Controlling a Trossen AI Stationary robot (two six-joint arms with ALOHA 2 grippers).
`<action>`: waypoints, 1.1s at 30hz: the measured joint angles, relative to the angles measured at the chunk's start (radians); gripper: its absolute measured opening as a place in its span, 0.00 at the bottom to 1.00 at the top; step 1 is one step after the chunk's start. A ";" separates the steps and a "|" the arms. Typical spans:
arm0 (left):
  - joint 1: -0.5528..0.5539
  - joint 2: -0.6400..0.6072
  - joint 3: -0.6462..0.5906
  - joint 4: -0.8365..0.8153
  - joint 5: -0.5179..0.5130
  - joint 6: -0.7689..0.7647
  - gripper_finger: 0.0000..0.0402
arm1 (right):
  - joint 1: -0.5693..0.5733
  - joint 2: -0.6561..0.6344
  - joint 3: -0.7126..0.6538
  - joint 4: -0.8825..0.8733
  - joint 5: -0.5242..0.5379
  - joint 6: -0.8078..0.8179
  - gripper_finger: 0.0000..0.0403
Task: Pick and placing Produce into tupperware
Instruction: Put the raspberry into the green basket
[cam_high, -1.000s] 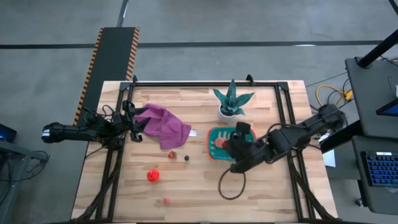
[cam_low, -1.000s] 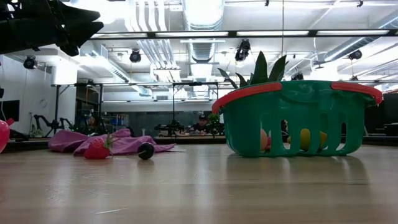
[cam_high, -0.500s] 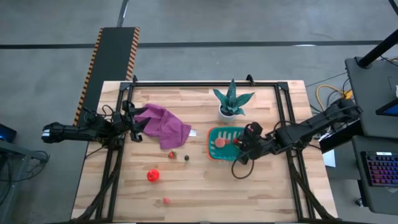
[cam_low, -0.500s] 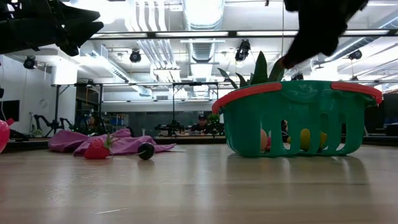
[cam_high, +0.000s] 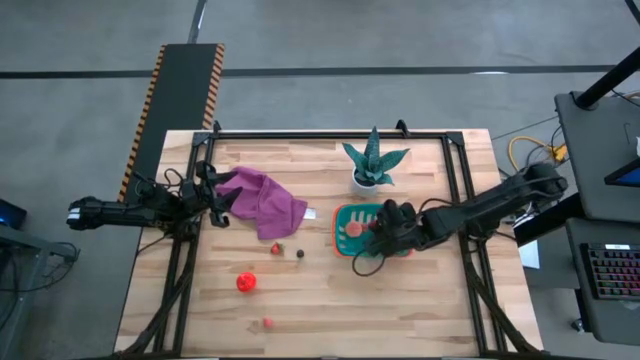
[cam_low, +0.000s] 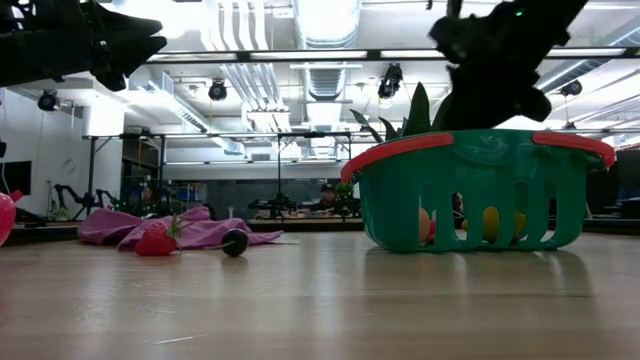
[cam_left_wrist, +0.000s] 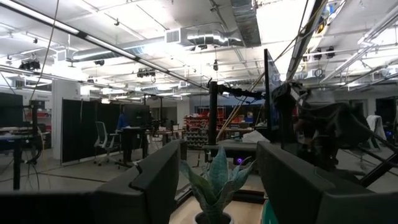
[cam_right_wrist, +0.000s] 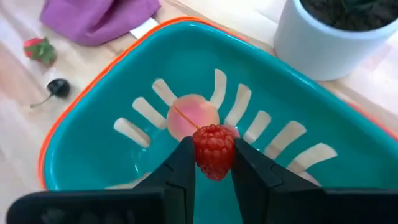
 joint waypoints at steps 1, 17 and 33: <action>0.000 0.000 0.000 0.000 0.000 0.000 0.49 | -0.005 0.020 0.011 -0.001 -0.001 0.014 0.17; 0.000 0.001 0.000 0.001 0.000 -0.002 0.49 | -0.065 0.350 0.334 -0.408 -0.008 0.190 0.17; 0.000 0.001 0.000 0.000 0.000 -0.004 0.49 | -0.073 0.408 0.383 -0.376 -0.002 0.114 0.23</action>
